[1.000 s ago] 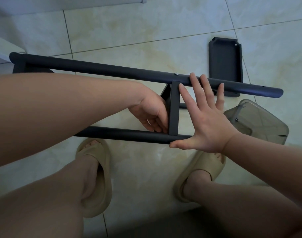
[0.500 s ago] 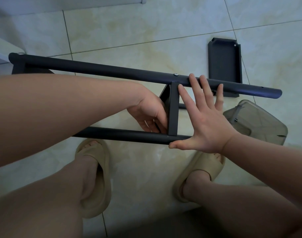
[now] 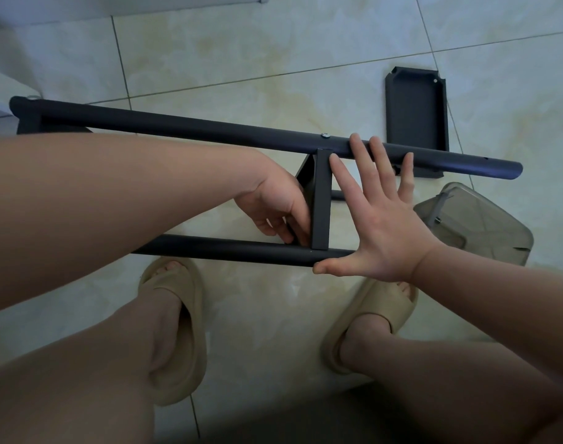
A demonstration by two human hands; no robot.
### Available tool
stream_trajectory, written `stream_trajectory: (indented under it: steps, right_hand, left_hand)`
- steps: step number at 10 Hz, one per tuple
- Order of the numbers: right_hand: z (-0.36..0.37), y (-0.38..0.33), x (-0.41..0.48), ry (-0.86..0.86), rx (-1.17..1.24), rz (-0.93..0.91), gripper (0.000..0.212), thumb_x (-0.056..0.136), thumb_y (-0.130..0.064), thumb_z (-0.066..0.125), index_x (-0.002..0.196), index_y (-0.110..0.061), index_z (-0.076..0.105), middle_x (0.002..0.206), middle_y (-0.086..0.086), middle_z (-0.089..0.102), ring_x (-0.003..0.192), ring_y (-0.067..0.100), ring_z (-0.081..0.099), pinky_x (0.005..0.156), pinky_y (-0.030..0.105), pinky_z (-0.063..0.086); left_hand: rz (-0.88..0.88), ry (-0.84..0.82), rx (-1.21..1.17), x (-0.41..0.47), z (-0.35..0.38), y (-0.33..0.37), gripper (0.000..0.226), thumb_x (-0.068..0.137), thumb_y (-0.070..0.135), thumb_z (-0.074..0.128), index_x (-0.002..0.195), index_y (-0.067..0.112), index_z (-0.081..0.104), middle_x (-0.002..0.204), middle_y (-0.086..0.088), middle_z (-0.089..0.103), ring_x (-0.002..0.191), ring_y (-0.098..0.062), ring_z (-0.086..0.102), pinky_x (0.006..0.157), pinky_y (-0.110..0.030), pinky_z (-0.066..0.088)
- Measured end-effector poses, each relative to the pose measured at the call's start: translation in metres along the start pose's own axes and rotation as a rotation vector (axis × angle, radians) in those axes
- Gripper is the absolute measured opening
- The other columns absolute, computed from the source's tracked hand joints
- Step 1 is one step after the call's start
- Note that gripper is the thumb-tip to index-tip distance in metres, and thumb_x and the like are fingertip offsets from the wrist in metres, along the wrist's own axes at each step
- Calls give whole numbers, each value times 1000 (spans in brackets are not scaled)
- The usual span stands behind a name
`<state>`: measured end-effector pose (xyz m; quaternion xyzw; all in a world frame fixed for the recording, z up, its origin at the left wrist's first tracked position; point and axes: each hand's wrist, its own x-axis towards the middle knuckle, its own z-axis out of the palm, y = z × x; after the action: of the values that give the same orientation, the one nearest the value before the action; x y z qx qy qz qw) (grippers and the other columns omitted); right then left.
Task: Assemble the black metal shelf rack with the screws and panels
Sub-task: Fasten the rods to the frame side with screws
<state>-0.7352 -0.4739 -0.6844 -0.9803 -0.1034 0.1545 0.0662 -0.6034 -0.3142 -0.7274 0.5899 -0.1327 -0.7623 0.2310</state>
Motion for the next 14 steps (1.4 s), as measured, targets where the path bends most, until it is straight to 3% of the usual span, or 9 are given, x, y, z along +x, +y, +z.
stream_trajectory:
  steps: [1, 3, 6, 7, 9, 14]
  right_hand:
    - [1, 0, 0, 2, 2, -1, 137, 63, -103, 34, 164, -16, 2, 170, 13, -12, 155, 37, -17, 116, 72, -12]
    - [0, 0, 0, 7, 6, 1, 137, 63, -103, 36, 164, -16, 3, 170, 13, -12, 155, 37, -17, 116, 71, -12]
    - [0, 0, 0, -1, 4, 5, 137, 62, -102, 36, 164, -16, 2, 170, 14, -12, 155, 37, -17, 116, 72, -11]
    - [0, -1, 0, 1, 5, 6, 137, 62, -102, 37, 164, -16, 2, 170, 13, -12, 155, 37, -17, 116, 72, -12]
    - [1, 0, 0, 4, 3, 3, 137, 62, -102, 38, 164, -16, 3, 170, 14, -11, 155, 38, -16, 116, 72, -11]
    - [1, 0, 0, 1, 2, 7, 138, 62, -103, 37, 164, -17, 2, 170, 13, -13, 155, 37, -17, 116, 69, -14]
  left_hand:
    - [17, -8, -21, 3, 2, -1, 8, 90, 13, 68, 95, 19, 70, 81, 5, 70, 72, -10, 55, 66, -22, 40]
    - [35, -12, -22, 2, 1, 1, 11, 89, 7, 67, 98, 13, 69, 80, 3, 69, 68, -9, 54, 63, -20, 40]
    - [34, -38, -73, -1, 0, -1, 20, 90, 3, 64, 106, 15, 67, 87, 3, 68, 74, -10, 58, 71, -22, 47]
    - [1, -62, -76, -1, -1, -2, 19, 90, 10, 65, 106, 18, 69, 93, 3, 68, 77, -11, 59, 78, -26, 47]
    - [3, -39, -78, 4, 3, -4, 12, 91, 11, 64, 88, 19, 72, 79, 5, 69, 67, -9, 53, 67, -21, 43]
    - [15, -50, -88, 1, -1, -4, 16, 91, 9, 64, 105, 15, 69, 90, 2, 67, 68, -9, 55, 66, -20, 45]
